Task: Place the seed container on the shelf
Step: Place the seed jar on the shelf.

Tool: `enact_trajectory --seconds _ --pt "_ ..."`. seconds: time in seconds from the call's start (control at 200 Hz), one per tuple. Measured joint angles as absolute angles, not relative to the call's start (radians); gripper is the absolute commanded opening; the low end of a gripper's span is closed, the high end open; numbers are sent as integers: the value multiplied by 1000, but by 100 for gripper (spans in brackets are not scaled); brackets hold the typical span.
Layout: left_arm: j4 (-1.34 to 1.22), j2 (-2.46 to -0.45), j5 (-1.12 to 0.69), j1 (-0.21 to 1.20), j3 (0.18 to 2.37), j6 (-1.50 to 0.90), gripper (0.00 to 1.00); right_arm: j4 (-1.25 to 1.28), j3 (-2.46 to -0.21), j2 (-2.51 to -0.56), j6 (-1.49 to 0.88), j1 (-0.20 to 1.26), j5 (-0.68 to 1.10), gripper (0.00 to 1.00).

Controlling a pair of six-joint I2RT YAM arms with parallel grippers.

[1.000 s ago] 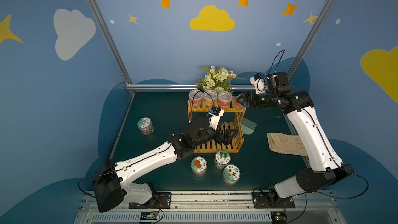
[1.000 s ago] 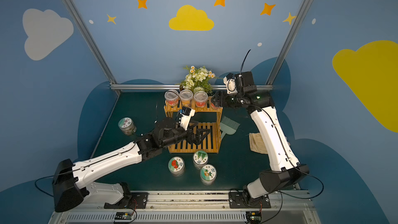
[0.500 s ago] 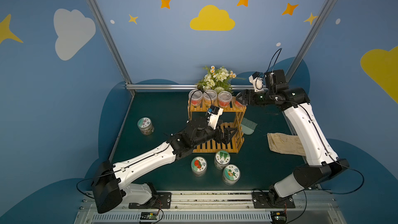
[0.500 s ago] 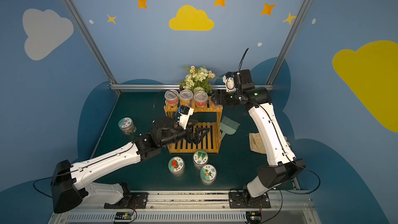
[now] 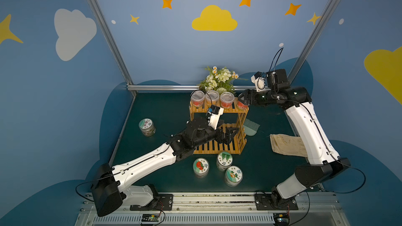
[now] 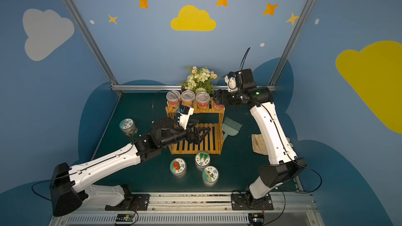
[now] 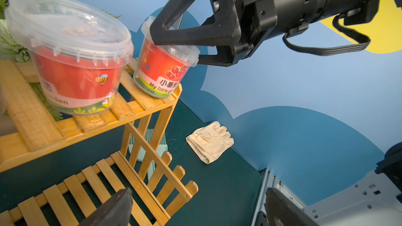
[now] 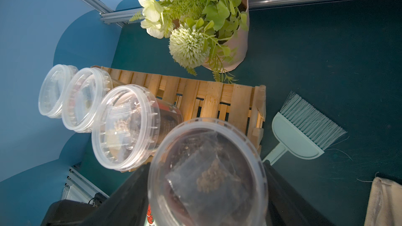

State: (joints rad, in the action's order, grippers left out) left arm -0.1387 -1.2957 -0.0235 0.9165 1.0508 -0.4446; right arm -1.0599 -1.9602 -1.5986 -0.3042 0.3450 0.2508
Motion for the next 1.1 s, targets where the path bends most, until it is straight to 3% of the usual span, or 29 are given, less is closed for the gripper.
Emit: enact_trajectory --seconds 0.751,1.101 --pt "-123 -1296 -35 916 1051 -444 100 -1040 -1977 -1600 -270 354 223 90" --pt "-32 -1296 -58 908 1073 -315 100 -879 -1737 -1379 19 348 256 95"
